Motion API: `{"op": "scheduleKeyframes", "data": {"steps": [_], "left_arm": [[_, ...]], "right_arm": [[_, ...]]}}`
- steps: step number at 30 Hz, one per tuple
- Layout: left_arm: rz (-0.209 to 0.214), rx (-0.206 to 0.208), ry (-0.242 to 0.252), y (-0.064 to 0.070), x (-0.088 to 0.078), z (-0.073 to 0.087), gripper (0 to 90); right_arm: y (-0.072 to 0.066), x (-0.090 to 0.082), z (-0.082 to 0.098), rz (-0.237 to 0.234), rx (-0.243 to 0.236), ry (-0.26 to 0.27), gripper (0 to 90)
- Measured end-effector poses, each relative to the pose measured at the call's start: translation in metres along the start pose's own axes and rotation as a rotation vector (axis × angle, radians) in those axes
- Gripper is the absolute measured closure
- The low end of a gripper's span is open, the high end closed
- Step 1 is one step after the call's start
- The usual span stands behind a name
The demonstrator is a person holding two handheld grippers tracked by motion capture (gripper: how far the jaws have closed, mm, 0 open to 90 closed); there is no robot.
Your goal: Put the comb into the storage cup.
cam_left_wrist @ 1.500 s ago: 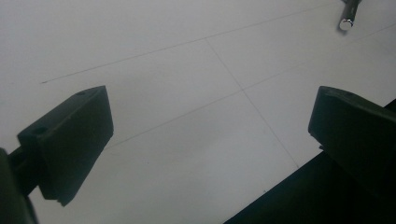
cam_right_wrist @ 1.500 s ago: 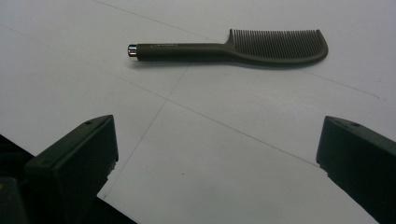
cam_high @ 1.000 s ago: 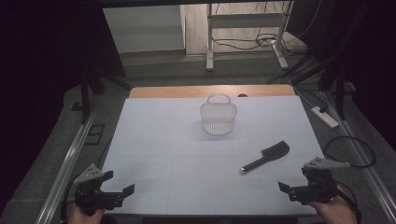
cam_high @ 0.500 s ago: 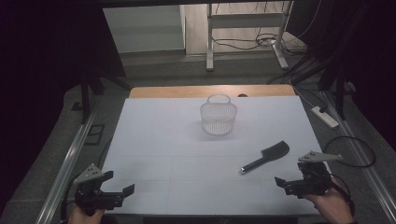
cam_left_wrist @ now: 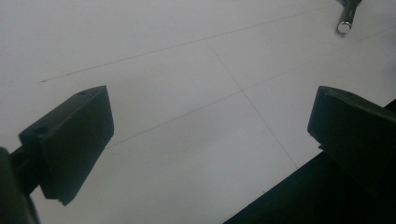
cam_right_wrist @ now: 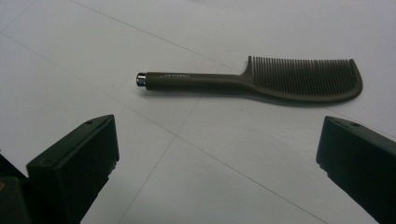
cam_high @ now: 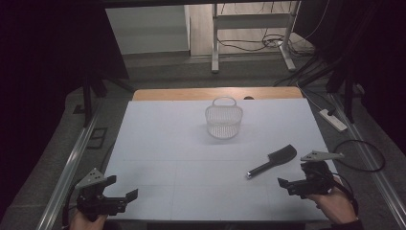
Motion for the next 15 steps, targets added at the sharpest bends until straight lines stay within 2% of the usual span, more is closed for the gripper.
{"op": "scheduleKeyframes", "data": {"steps": [7,15], "left_arm": [[0.001,0.0,0.001,0.0,0.0,0.0,1.4],[0.002,0.0,0.0,0.0,0.0,0.0,1.4]], "right_arm": [[-0.004,0.005,-0.006,-0.01,-0.028,-0.016,0.0],[-0.001,0.012,-0.01,-0.011,-0.053,-0.033,0.0]]}}
Point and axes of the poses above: each handheld gripper's, and its own axes: x roughly forward along the jaws, z roughly out of its underside, y roughly to its right, the point moved 9 cm from there along x, roughly forward along the jaws, and after that the axes turned 10 degrees about -x, right-handed, at the moved point
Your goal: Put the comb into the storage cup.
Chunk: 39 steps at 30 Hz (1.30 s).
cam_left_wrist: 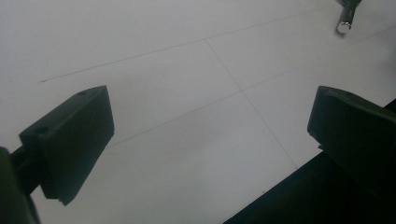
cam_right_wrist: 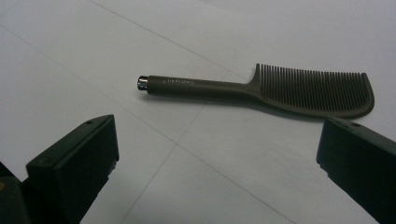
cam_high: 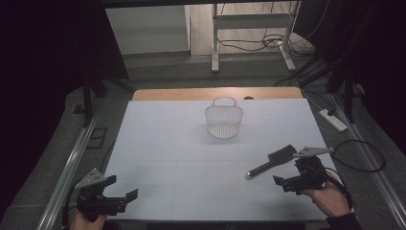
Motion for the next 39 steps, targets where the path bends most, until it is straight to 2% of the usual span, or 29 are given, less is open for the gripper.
{"op": "scheduleKeyframes", "data": {"steps": [9,12,29,37,39], "left_arm": [[0.0,0.0,0.001,0.0,0.0,0.0,1.4],[-0.001,0.001,0.0,0.0,0.0,0.0,1.4],[0.003,-0.002,0.001,0.0,0.0,0.0,1.4],[0.004,-0.003,0.001,0.0,0.0,0.0,1.4],[0.004,-0.003,0.001,0.0,0.0,0.0,1.4]], "right_arm": [[0.002,0.007,-0.007,-0.01,0.007,0.003,0.0],[0.004,0.011,-0.012,-0.005,-0.011,0.0,0.0],[0.008,0.028,-0.027,-0.001,-0.014,-0.038,0.0],[0.009,0.04,-0.031,-0.017,-0.024,-0.07,0.0],[0.009,0.044,-0.031,-0.018,-0.03,-0.097,0.0]]}}
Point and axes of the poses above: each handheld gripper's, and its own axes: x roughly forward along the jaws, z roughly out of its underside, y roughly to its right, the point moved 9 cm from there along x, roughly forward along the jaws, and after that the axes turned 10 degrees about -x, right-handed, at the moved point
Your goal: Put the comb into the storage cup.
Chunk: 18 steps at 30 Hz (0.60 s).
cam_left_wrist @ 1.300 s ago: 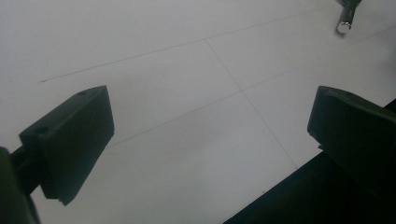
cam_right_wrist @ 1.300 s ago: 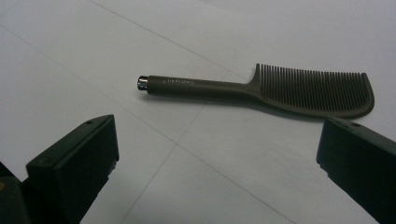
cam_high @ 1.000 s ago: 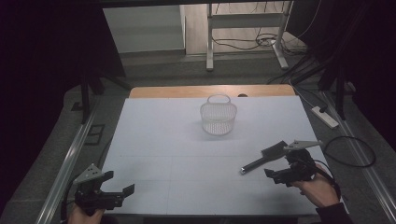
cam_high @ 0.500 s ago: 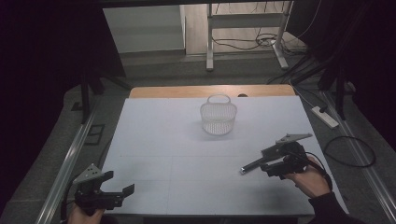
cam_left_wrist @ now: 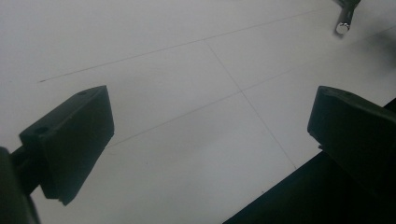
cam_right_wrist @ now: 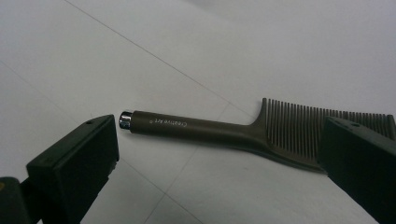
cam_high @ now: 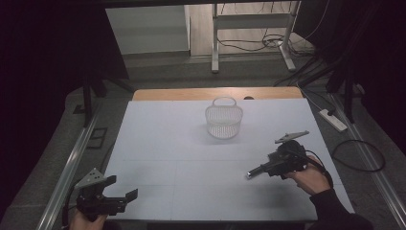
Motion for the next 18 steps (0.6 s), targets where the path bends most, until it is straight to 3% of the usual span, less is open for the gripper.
{"op": "scheduleKeyframes", "data": {"steps": [9,18], "left_arm": [[0.003,-0.003,0.0,0.0,0.0,0.0,1.4],[0.005,-0.004,-0.001,0.0,0.0,0.0,1.4]], "right_arm": [[0.002,0.014,-0.007,0.017,0.005,-0.045,0.0],[-0.002,0.026,-0.014,0.002,-0.005,-0.082,0.0]]}}
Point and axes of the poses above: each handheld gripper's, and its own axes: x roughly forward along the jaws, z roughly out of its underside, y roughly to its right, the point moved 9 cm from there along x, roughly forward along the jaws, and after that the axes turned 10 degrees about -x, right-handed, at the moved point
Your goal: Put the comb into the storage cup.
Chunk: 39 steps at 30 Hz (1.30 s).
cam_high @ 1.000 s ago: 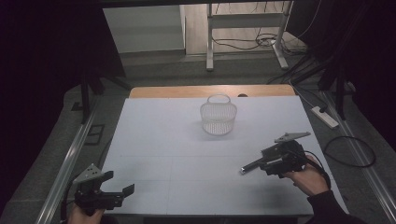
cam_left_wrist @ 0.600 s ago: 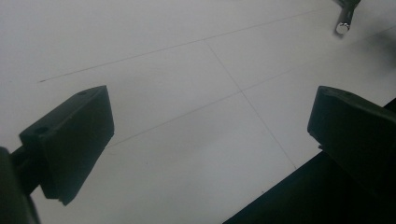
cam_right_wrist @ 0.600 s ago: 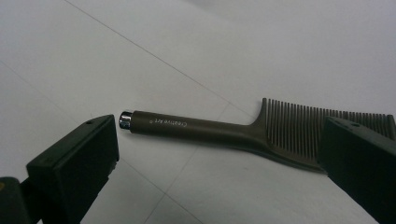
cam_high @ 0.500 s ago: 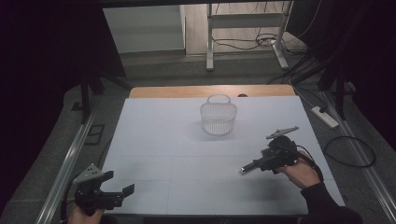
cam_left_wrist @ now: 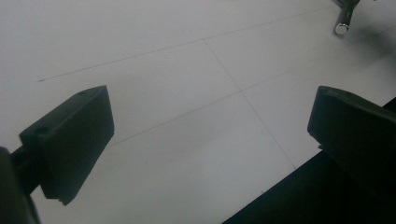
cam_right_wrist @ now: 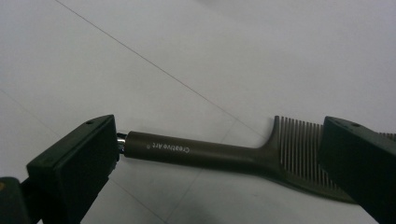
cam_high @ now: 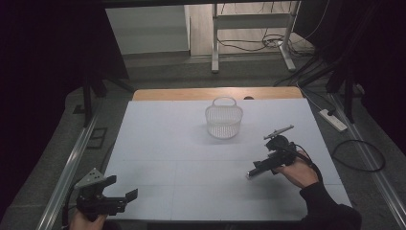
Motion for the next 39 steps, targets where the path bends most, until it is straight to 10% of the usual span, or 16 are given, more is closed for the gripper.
{"op": "scheduleKeyframes", "data": {"steps": [15,29,39], "left_arm": [[0.003,-0.001,0.0,0.0,0.0,0.0,1.5],[0.004,0.0,0.0,0.0,0.0,0.0,1.5],[0.004,0.0,0.0,0.0,0.0,0.0,1.6]], "right_arm": [[-0.008,0.019,-0.017,-0.032,-0.015,-0.042,0.8],[-0.011,0.018,-0.02,-0.105,-0.054,-0.05,86.7],[-0.011,0.021,-0.018,-0.094,-0.1,-0.06,89.7]]}}
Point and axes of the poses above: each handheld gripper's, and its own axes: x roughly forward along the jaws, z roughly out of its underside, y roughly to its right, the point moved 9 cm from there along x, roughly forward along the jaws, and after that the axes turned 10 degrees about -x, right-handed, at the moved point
